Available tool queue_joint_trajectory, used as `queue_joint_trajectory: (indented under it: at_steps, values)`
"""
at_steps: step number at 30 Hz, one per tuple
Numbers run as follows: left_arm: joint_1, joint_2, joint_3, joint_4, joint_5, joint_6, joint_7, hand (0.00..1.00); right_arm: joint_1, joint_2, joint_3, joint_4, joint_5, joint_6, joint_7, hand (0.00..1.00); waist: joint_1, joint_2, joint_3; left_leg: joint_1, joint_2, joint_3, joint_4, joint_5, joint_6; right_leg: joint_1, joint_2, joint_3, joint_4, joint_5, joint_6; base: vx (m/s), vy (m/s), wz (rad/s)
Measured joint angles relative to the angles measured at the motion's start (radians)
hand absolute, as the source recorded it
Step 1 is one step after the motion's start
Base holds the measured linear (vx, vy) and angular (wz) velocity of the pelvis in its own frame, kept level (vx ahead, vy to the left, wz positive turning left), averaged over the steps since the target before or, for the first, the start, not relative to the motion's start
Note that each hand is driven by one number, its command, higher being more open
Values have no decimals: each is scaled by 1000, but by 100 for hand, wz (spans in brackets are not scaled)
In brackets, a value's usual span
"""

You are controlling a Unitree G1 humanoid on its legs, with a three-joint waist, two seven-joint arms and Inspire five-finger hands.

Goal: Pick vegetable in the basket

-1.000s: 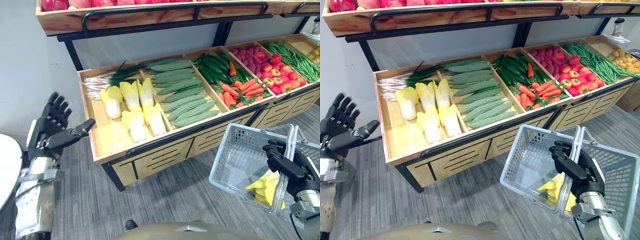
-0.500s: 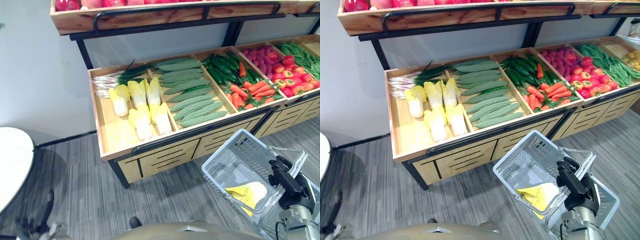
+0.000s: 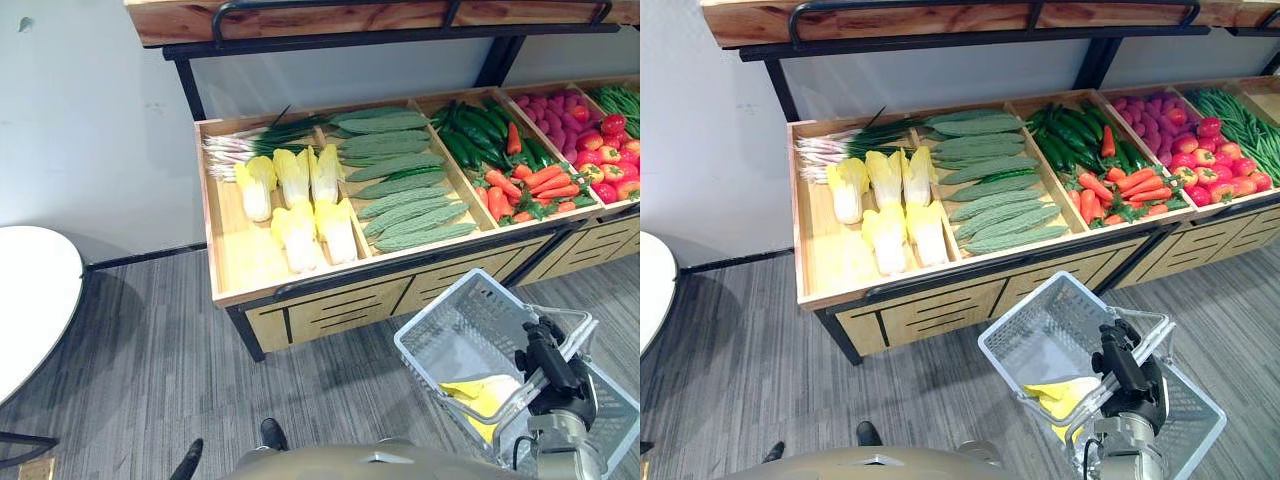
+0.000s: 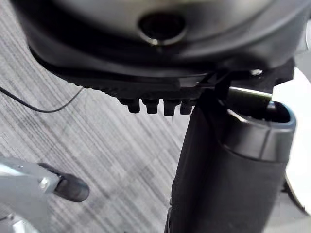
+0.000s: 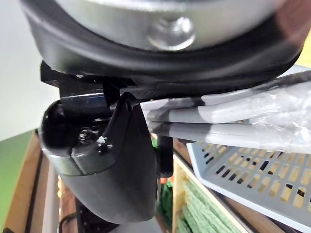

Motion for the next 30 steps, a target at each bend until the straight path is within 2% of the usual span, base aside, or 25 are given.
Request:
queue_joint_trajectory:
  at_steps: [5,9,12,14,15,17,20,24,25,26,27,28,30]
  values:
    - [-12,8,-76,1,7,1,-10,100,0,0,0,0,0,-6,-5,0,-4,-11,14,23,0,35,3,-13,4,-2,-2,32,6,-6,-4,49,9,-20]
    - [-35,31,-100,1,7,2,-18,100,1,1,-1,0,-2,-7,-18,0,-6,-37,46,54,1,59,12,-26,7,0,-5,58,41,-27,0,48,-10,-17]
    - [-46,47,-99,0,7,2,-30,100,-3,5,-1,0,-2,-8,-18,0,-12,-50,83,37,23,75,116,-85,3,1,-8,80,70,-42,0,28,-37,-19]
    - [-45,53,-97,1,12,3,-33,100,0,5,-6,-2,-2,-12,-18,0,-29,-56,107,-14,69,76,281,-174,4,-2,-5,92,97,-61,3,29,-45,-15]
    - [-45,52,-95,2,14,4,-33,100,2,5,-7,-2,-2,-12,-19,0,-30,-51,113,-27,86,77,328,-200,4,-3,-1,98,105,-64,4,23,-2,-25]
    - [-46,46,-89,7,47,6,-34,100,4,6,-24,-2,-4,-12,-19,0,-39,-21,130,-77,159,75,499,-299,2,-9,24,116,136,-81,14,39,43,-26]
    - [-48,46,-66,7,52,7,-34,100,6,8,-35,-2,-6,-12,-20,0,-56,-17,136,-89,202,92,619,-381,4,-28,33,155,210,-127,29,55,74,-31]
    - [-77,64,-50,6,86,8,-34,100,13,9,-56,-2,-5,-12,-20,0,-62,-21,146,-85,241,128,719,-449,11,-57,38,200,289,-164,45,40,93,-37]
    - [-91,75,-50,5,101,8,-35,100,11,9,-65,-3,-5,-12,-20,0,-70,-18,152,-75,248,140,737,-465,12,-59,39,216,303,-172,51,-2,87,-35]
    - [-98,84,-50,5,129,8,-35,100,10,9,-73,-5,-5,-12,-20,0,-84,-30,162,-69,257,153,754,-480,11,-62,43,231,311,-175,55,-18,103,-45]
    - [-106,88,-48,5,143,9,-35,100,10,12,-80,-6,-5,-12,-20,0,-89,-24,163,-60,269,170,766,-491,8,-65,50,248,311,-175,56,-25,69,-48]
    - [-109,91,-46,5,157,9,-34,100,11,13,-81,-8,-5,-12,-21,0,-90,-28,169,-48,281,189,772,-498,7,-67,57,267,311,-173,59,-41,86,-84]
    - [-119,110,-44,5,164,14,-32,100,7,38,-79,-31,-5,-13,-23,0,-91,-27,186,-13,350,283,805,-522,-2,-101,112,348,302,-134,72,-57,72,-124]
